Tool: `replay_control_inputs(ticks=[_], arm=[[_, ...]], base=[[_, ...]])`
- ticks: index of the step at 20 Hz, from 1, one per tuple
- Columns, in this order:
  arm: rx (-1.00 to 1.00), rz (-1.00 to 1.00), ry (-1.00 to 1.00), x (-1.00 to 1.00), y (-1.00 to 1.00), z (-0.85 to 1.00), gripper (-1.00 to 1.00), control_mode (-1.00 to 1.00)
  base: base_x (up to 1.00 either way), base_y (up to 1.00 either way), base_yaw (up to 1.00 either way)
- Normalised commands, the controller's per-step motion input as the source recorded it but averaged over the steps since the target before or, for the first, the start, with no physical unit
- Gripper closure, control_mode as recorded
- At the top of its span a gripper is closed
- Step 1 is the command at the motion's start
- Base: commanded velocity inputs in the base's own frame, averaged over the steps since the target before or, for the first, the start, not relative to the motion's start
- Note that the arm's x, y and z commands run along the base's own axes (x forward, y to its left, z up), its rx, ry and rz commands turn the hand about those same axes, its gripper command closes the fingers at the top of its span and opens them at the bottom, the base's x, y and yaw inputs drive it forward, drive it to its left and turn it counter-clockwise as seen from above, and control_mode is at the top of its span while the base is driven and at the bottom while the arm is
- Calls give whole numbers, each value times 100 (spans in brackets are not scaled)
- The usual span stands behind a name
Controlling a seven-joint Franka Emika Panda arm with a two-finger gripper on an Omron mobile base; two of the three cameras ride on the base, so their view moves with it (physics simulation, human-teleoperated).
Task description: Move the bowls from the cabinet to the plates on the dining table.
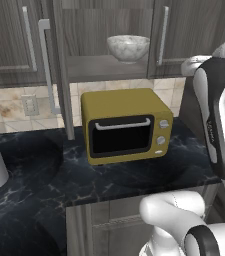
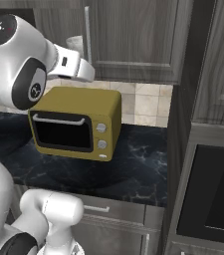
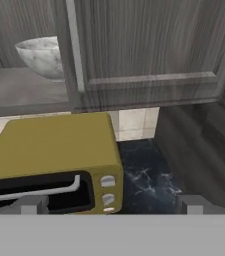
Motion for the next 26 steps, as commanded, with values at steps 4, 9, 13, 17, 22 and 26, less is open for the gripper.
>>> replay_control_inputs(ticks=[4,9,13,17,22,26], arm=[[4,6,-6,-8,11,0,-100,-100],[2,7,-7,0,7,6,-100,-100],[0,10,-9,1,11,2,-100,-100],[0,9,-2,8,11,3,-100,-100],[0,7,0,30,5,0,-100,-100],[0,4,0,38,0,1,-100,-100]], base=[[0,0,0],[0,0,0],[0,0,0],[0,0,0],[0,0,0],[0,0,0]])
